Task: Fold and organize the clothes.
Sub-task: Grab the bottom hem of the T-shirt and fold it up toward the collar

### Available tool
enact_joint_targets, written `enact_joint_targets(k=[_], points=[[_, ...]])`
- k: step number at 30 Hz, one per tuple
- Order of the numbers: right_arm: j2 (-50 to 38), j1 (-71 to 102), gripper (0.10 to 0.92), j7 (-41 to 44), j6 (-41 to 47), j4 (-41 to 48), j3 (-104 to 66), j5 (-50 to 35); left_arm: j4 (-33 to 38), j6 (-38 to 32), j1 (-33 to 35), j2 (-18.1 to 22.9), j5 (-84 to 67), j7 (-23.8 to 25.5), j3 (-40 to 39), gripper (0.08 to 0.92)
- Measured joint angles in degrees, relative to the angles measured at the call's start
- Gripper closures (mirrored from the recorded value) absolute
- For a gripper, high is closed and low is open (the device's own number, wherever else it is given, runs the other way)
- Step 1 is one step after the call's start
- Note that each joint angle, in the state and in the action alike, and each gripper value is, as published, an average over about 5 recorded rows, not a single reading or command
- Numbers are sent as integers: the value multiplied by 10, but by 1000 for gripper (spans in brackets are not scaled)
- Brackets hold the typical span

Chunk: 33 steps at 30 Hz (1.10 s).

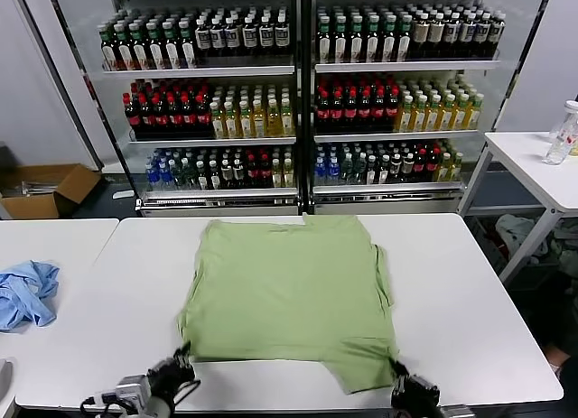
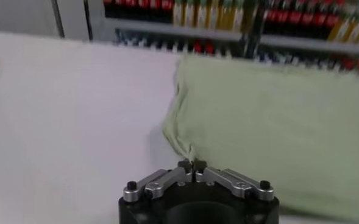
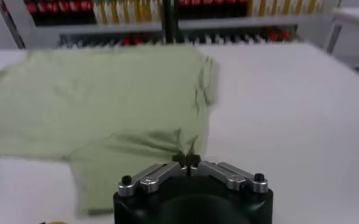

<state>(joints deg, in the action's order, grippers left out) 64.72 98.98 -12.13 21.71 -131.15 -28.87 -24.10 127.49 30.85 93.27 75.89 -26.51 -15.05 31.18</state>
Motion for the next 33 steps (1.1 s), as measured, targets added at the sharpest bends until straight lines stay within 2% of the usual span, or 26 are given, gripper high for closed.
enact_joint_targets(k=[5,10,24,28,33], points=[[-24,-55,919,-4,-16,23,9,-12,13,-12,-12,-18,-31,2,12,916],[-42,-130,919,-5,-24,65,37,-19,-3,-20,-40,-34,-54,4,11,916],[-52,-336,916,-9,-19,216,142,-10,-154,-38,-187,-55,-49,21,-23,916],[-45,-370,853,-7,-7,246,166,1,-197,-43,-223,-56,-45,24,-33,890],[-43,-386,715,-2,0,260,180,20,-228,-48,-250,-57,-41,25,-39,758]])
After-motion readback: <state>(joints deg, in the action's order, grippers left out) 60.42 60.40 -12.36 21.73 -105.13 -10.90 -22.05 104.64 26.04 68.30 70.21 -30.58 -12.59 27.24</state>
